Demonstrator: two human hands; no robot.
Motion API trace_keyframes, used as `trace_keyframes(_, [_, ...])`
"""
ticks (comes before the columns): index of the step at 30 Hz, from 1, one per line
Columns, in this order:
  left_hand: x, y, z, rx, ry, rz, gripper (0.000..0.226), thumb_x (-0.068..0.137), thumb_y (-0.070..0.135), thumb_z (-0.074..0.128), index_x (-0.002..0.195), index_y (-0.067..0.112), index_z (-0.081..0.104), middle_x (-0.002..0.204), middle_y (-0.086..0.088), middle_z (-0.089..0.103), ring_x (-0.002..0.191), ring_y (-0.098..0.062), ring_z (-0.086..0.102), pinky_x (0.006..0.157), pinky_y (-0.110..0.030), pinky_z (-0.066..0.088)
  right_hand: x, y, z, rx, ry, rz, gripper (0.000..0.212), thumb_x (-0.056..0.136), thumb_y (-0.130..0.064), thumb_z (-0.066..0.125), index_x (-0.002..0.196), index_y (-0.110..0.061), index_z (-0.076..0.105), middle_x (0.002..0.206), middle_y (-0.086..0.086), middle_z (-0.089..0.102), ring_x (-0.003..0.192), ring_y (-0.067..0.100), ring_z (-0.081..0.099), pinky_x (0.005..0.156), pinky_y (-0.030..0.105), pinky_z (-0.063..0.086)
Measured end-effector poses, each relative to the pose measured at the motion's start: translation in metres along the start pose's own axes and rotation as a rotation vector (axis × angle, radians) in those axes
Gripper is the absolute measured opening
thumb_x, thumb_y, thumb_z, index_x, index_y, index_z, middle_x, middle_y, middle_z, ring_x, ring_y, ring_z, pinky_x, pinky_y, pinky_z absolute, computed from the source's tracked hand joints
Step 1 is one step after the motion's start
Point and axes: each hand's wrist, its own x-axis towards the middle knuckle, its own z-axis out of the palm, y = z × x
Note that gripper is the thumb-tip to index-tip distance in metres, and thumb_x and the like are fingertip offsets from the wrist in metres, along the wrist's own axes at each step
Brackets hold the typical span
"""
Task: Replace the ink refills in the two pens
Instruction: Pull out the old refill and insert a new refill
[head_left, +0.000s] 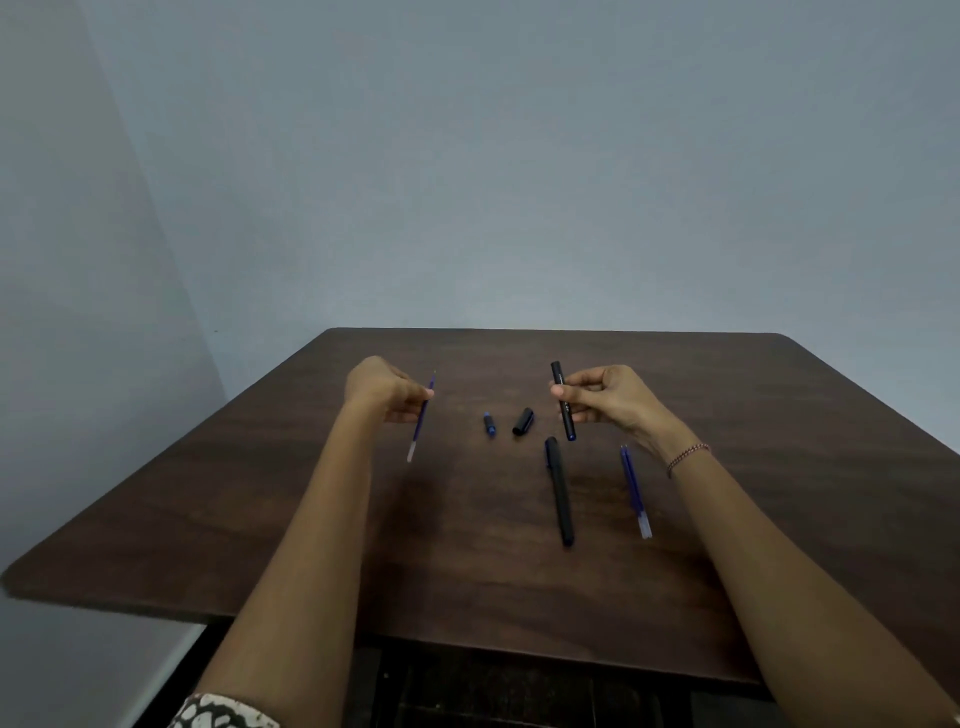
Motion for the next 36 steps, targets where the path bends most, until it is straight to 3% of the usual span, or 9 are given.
trace_keyframes(2, [-0.002,-0.005,-0.002,0.142,0.015,-0.017,0.012,0.073,0.005,0.078,0.072,-0.002,0.067,0.067,-0.012,0.067,0.058,-0.019,0.065,0.048,-0.027,0.057,-0.001,0.0,0.0,0.013,0.011,0.005,0.028,0.073,-0.024,0.078,0.094,-0.007,0.069,0.082,0.007,0.072,0.071,0.015,0.07,0.059,0.016,0.056])
trace_keyframes(5, [-0.004,-0.012,-0.003,0.338,0.049,-0.009,0.014,0.072,0.012,0.08,0.069,0.002,0.071,0.068,-0.012,0.072,0.067,-0.02,0.071,0.07,-0.035,0.06,-0.002,-0.002,0.001,0.03,0.039,0.009,0.024,0.074,-0.022,0.078,0.091,-0.007,0.068,0.075,0.001,0.071,0.061,0.005,0.068,0.054,0.014,0.053])
trace_keyframes(7, [-0.005,-0.013,-0.001,0.415,0.072,-0.005,0.017,0.072,0.013,0.08,0.064,0.003,0.069,0.062,-0.01,0.071,0.063,-0.018,0.071,0.075,-0.035,0.059,-0.003,-0.002,0.001,0.048,0.064,0.008,0.027,0.074,-0.021,0.079,0.093,-0.006,0.068,0.067,-0.003,0.07,0.055,0.002,0.065,0.052,0.014,0.052])
trace_keyframes(18, [-0.008,-0.02,0.011,0.643,0.121,0.0,0.021,0.072,0.015,0.079,0.063,0.006,0.062,0.053,-0.006,0.067,0.055,-0.015,0.069,0.068,-0.03,0.058,-0.007,-0.003,0.001,0.065,0.095,-0.021,0.027,0.069,-0.028,0.08,0.088,-0.016,0.065,0.058,-0.006,0.07,0.051,0.002,0.063,0.049,0.014,0.052])
trace_keyframes(22, [-0.007,-0.022,0.012,0.655,0.099,-0.03,0.019,0.071,0.017,0.08,0.07,0.004,0.066,0.06,-0.008,0.07,0.061,-0.018,0.07,0.073,-0.033,0.059,-0.006,-0.004,0.001,0.07,0.099,-0.028,0.023,0.071,-0.025,0.079,0.087,-0.018,0.064,0.059,-0.006,0.071,0.051,0.003,0.064,0.05,0.015,0.053])
trace_keyframes(26, [-0.006,-0.018,0.014,0.713,0.2,0.049,0.036,0.073,0.036,0.077,0.088,0.005,0.068,0.087,-0.012,0.071,0.086,-0.024,0.067,0.076,-0.034,0.055,-0.007,-0.004,-0.001,0.073,0.111,-0.053,0.02,0.072,-0.022,0.078,0.087,-0.017,0.065,0.063,-0.003,0.071,0.053,0.003,0.064,0.052,0.015,0.054])
trace_keyframes(28, [-0.005,-0.008,0.023,0.555,0.209,0.15,0.034,0.075,0.039,0.075,0.086,0.007,0.068,0.083,-0.01,0.07,0.081,-0.022,0.068,0.074,-0.034,0.056,-0.006,-0.004,-0.002,0.083,0.141,-0.08,0.02,0.073,-0.019,0.078,0.088,-0.015,0.065,0.071,0.0,0.072,0.053,0.003,0.064,0.052,0.015,0.053])
trace_keyframes(32, [-0.015,0.021,0.06,0.04,-0.013,0.39,0.011,0.079,0.025,0.072,0.082,0.016,0.066,0.079,-0.001,0.069,0.074,-0.01,0.068,0.068,-0.023,0.057,-0.005,-0.004,-0.004,0.068,0.227,-0.129,0.037,0.073,-0.017,0.079,0.103,-0.002,0.064,0.08,0.006,0.071,0.054,0.004,0.064,0.053,0.014,0.051])
trace_keyframes(36, [-0.022,0.031,0.109,-0.173,-0.226,0.435,0.024,0.079,0.018,0.073,0.098,0.004,0.069,0.085,-0.01,0.07,0.072,-0.012,0.069,0.064,-0.02,0.057,-0.002,-0.003,-0.01,0.035,0.342,-0.196,0.035,0.071,-0.018,0.081,0.099,-0.004,0.064,0.071,0.004,0.07,0.052,0.004,0.064,0.054,0.015,0.052])
